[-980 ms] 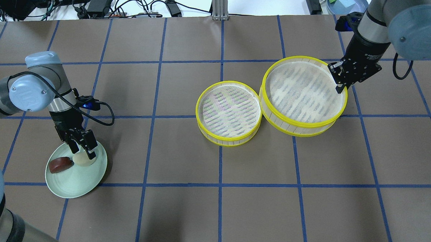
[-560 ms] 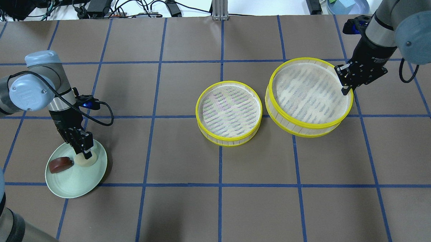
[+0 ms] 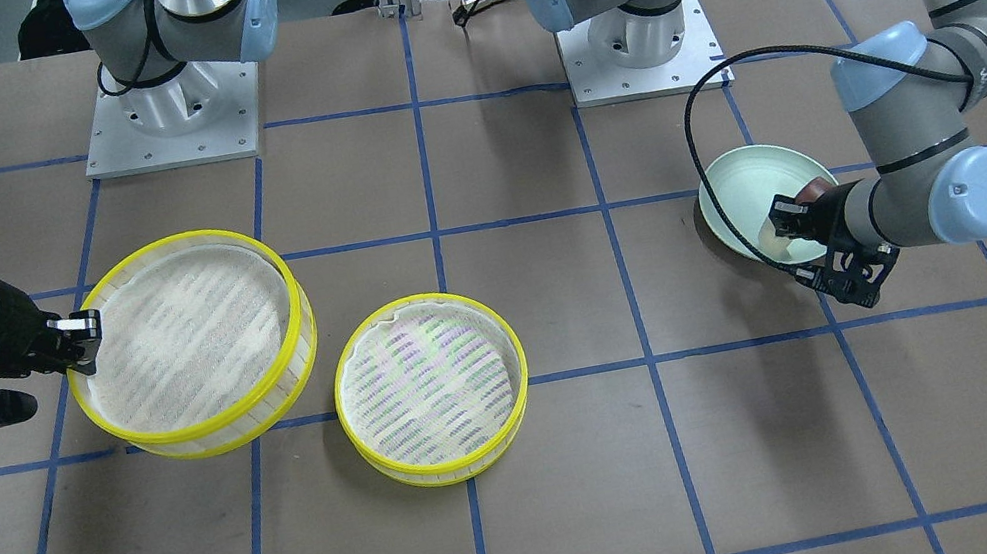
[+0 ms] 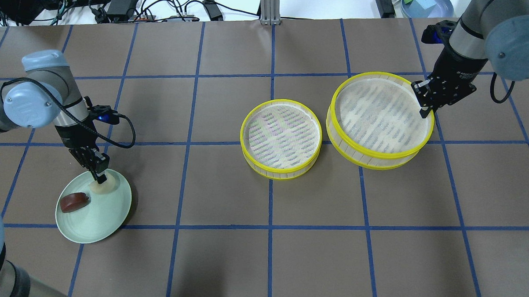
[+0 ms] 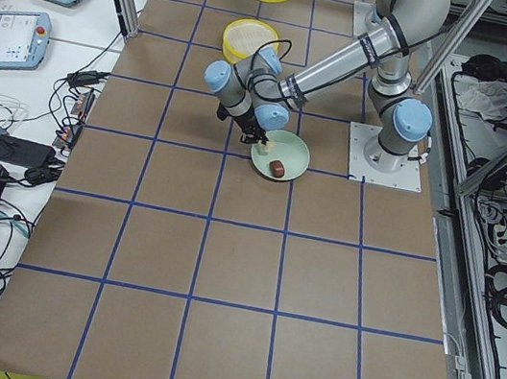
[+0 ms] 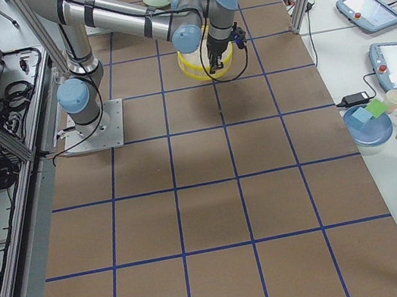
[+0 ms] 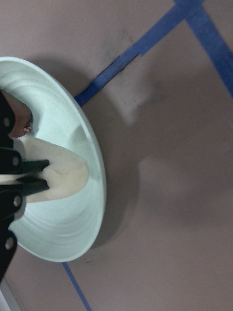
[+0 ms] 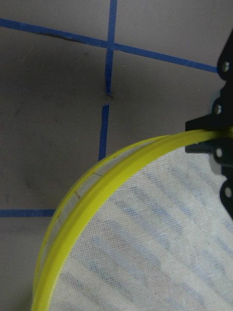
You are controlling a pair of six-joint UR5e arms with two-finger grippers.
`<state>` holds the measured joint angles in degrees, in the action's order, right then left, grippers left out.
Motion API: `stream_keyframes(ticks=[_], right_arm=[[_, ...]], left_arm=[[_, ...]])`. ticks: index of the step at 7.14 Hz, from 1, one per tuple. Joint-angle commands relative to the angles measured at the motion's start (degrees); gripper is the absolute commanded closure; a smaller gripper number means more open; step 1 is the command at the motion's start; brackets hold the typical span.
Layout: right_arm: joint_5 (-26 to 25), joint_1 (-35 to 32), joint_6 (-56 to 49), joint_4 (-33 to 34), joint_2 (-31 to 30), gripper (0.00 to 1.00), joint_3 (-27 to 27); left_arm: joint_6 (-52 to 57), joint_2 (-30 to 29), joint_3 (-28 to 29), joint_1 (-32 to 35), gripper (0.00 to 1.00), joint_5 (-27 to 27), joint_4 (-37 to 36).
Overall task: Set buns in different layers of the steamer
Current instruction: 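Carry the white bun with the left gripper over the lower steamer tier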
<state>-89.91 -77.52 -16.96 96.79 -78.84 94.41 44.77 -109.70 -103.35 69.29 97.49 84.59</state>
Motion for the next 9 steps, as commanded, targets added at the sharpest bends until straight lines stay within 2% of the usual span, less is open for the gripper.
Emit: stream_keyframes(ticks=[1, 2, 4, 6, 9], right_arm=[[0.1, 0.0, 0.0, 0.1, 0.0, 1.00, 0.2], [0.1, 0.0, 0.0, 0.1, 0.0, 1.00, 0.3], [0.1, 0.0, 0.0, 0.1, 0.0, 1.00, 0.3], [0.1, 0.0, 0.0, 0.1, 0.0, 1.00, 0.3], [0.1, 0.0, 0.0, 0.1, 0.0, 1.00, 0.3]], left_arm=[[-5.4, 2.5, 3.8, 2.4, 1.00, -4.6, 3.0], [-10.7, 3.9, 5.5, 6.1, 1.00, -5.2, 3.0], [-24.5, 5.7, 8.4, 11.8, 1.00, -12.3, 2.9], [-33.3, 6.2, 11.1, 16.9, 1.00, -18.1, 1.4], [-44.4, 3.6, 10.5, 21.0, 1.00, -30.6, -10.2]])
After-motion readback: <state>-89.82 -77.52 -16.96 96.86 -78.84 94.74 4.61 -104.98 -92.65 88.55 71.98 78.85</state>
